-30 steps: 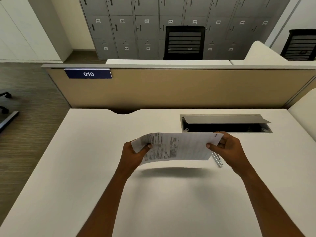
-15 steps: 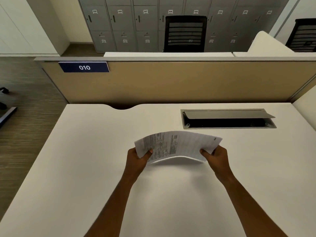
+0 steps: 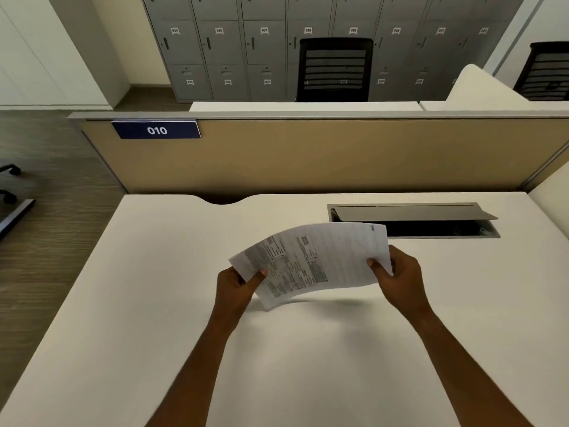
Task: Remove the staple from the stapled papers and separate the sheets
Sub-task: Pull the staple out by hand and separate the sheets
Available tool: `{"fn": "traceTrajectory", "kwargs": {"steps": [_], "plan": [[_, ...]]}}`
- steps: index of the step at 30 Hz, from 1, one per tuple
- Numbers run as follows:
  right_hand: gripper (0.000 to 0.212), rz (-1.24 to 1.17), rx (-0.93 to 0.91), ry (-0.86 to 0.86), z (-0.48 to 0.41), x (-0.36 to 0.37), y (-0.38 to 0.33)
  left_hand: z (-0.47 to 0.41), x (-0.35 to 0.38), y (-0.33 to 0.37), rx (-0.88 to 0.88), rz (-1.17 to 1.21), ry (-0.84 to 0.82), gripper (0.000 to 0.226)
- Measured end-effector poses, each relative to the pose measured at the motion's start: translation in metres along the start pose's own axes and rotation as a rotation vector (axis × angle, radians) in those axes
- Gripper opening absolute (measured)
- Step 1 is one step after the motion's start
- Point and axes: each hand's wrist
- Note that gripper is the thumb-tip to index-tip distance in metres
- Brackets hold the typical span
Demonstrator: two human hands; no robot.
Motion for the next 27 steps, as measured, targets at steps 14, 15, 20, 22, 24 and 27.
{"fn": "traceTrajectory", "kwargs": {"steps": [14,15,20,22,24,27], "plan": [[0.021,0.610,-0.575,-0.348,-0.061,-0.030,-0.122,0.024,0.033,0.069,0.584,-0.487,-0.089,0.030],[0.025,0.641,-0.587,-0.352,-0.060,-0.029,-0.125,0.025,0.036,0.068,0.564,-0.468,-0.091,0.022],[0.035,0.603,-0.529,-0.158,-0.058,-0.034,-0.125,0.023,0.036,0.054,0.389,-0.325,-0.055,0.016],[0.046,0.387,-0.358,-0.089,-0.055,-0.041,-0.118,0.021,0.033,0.048,0.327,-0.268,-0.035,0.010],[0.055,0.089,-0.175,-0.046,-0.051,-0.044,-0.104,0.022,0.031,0.046,0.278,-0.225,-0.031,0.015],[0.056,-0.278,0.049,-0.066,-0.040,-0.033,-0.074,0.024,0.031,0.044,0.256,-0.212,-0.040,0.018]]}}
Point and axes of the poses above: each hand's wrist, its own z-axis away from the middle knuckle, its own x-axis out of the palm, y = z × x, and after that the axes turned 11 degrees about -x, right-handed
